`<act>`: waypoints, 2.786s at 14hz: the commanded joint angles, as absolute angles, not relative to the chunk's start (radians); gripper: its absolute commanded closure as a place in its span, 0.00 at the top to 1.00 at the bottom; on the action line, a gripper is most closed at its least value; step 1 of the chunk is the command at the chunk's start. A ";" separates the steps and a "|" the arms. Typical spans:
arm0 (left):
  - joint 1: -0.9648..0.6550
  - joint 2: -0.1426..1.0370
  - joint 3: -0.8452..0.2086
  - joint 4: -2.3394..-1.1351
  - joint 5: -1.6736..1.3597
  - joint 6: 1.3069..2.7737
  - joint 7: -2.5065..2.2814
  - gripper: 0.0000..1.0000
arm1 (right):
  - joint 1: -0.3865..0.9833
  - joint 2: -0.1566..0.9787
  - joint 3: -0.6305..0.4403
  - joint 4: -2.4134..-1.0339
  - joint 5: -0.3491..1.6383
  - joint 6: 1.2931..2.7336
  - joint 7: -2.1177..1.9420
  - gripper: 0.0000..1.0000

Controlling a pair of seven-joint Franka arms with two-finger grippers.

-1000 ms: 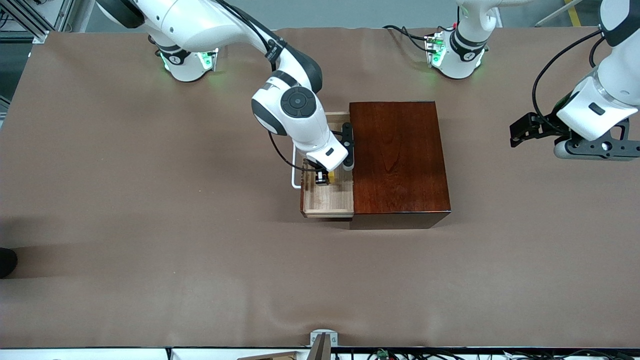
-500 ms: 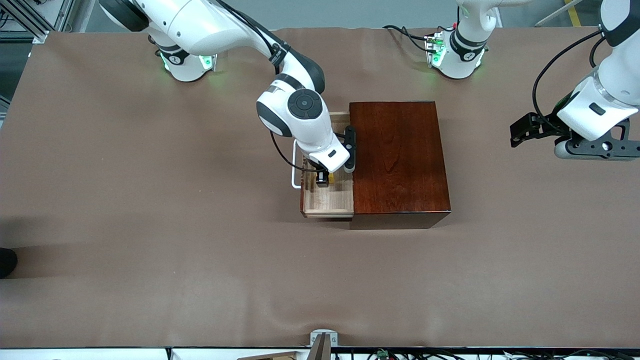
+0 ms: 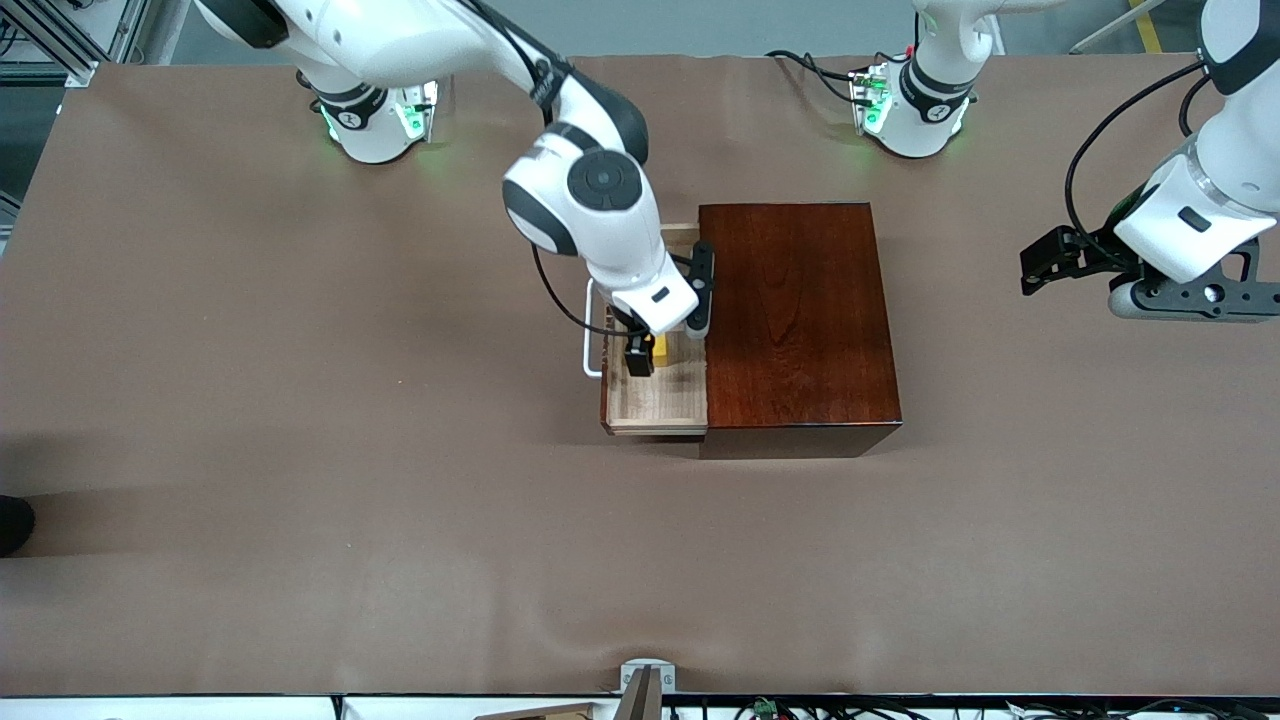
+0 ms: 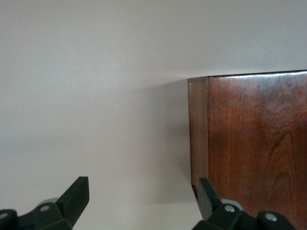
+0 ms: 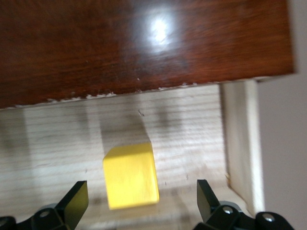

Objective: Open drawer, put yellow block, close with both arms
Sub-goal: 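Lower the cube into the drawer and open the right gripper, then withdraw the right gripper while the left gripper moves toward the drawer, then push the drawer front shut with the left gripper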

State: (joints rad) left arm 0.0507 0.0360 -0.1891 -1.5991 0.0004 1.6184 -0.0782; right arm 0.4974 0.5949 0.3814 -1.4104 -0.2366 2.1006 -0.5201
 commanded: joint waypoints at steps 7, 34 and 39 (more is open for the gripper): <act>0.028 0.031 -0.201 -1.569 -0.067 1.624 -0.069 1.00 | 0.387 0.456 0.380 -1.436 -0.184 2.017 -0.350 1.00; -0.412 0.656 -0.698 -1.241 0.285 2.020 0.347 1.00 | -0.119 0.160 0.113 -1.500 -0.031 1.595 -0.345 1.00; -0.525 0.750 -0.537 -1.242 0.282 2.143 0.469 1.00 | -0.066 0.098 -0.053 -1.535 0.029 1.537 -0.342 1.00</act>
